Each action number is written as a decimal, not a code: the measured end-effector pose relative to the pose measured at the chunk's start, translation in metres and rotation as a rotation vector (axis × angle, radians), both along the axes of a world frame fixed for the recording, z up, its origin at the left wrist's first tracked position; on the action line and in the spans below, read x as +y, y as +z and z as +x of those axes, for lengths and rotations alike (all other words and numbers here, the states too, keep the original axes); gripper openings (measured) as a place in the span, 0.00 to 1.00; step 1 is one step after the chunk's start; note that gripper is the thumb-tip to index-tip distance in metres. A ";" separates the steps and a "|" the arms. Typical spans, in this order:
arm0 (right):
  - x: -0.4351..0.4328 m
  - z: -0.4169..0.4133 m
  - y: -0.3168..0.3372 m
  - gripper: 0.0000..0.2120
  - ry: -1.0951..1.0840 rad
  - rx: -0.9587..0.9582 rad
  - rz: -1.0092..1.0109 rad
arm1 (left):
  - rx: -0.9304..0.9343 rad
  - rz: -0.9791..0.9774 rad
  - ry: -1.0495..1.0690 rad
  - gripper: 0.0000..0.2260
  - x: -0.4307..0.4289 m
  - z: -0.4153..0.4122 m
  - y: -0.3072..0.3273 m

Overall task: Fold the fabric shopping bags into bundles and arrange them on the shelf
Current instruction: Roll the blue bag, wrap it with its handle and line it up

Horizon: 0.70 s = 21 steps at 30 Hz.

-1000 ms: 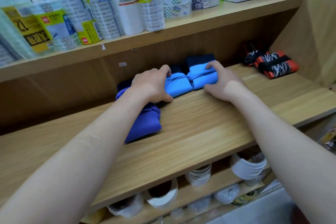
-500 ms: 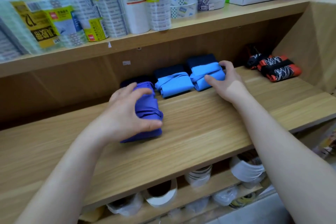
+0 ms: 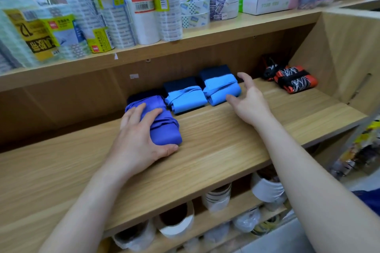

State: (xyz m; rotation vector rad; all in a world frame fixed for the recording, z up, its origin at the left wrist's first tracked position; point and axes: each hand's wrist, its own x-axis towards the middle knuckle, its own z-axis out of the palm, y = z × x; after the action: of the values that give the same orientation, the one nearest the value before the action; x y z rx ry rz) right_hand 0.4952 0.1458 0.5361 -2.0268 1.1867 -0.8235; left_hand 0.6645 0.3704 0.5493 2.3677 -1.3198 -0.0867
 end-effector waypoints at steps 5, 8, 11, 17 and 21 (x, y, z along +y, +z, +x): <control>0.042 -0.042 0.004 0.22 0.014 -0.157 -0.029 | -0.105 -0.051 -0.055 0.44 0.004 -0.005 0.001; 0.064 -0.070 0.003 0.19 0.021 -0.164 -0.065 | -0.196 -0.236 -0.179 0.29 0.006 -0.025 0.002; 0.081 -0.099 -0.002 0.18 -0.006 -0.144 -0.119 | -0.194 -0.376 -0.335 0.16 0.000 -0.054 -0.001; 0.103 -0.162 -0.015 0.16 -0.065 -0.093 -0.263 | -0.093 -0.463 -0.579 0.12 -0.025 -0.120 -0.009; 0.106 -0.221 -0.036 0.12 -0.124 0.014 -0.358 | -0.032 -0.443 -0.737 0.11 -0.044 -0.173 -0.031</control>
State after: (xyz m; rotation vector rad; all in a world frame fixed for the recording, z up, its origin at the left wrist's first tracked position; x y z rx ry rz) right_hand 0.2742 0.2519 0.4999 -2.2602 1.2539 -1.1533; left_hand 0.4919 0.3264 0.5187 1.4449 -1.9269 0.0285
